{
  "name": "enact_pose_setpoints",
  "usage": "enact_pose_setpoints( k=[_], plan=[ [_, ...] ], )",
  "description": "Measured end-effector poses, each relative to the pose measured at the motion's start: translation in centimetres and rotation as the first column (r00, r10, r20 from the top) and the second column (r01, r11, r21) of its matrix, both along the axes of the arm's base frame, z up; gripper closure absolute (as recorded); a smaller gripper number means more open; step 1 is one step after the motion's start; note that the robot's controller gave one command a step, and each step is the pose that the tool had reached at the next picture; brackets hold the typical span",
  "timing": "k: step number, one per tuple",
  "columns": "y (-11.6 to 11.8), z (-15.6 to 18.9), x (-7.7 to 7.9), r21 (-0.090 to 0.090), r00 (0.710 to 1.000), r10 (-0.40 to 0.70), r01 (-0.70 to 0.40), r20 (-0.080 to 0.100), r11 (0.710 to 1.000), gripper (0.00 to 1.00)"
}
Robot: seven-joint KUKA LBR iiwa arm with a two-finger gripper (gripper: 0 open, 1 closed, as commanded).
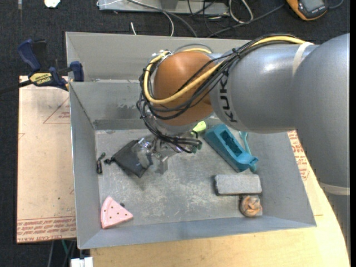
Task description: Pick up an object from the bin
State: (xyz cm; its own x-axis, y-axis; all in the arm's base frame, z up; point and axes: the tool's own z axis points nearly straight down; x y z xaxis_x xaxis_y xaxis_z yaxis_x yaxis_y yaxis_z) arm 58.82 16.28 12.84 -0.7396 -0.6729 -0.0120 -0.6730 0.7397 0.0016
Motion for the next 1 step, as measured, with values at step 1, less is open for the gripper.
enact_pose_setpoints(
  k=[1],
  plan=[
    [0.51,6.11,-0.62,-0.001,1.0,-0.005,0.005,-0.005,1.0,1.0]
  ],
)
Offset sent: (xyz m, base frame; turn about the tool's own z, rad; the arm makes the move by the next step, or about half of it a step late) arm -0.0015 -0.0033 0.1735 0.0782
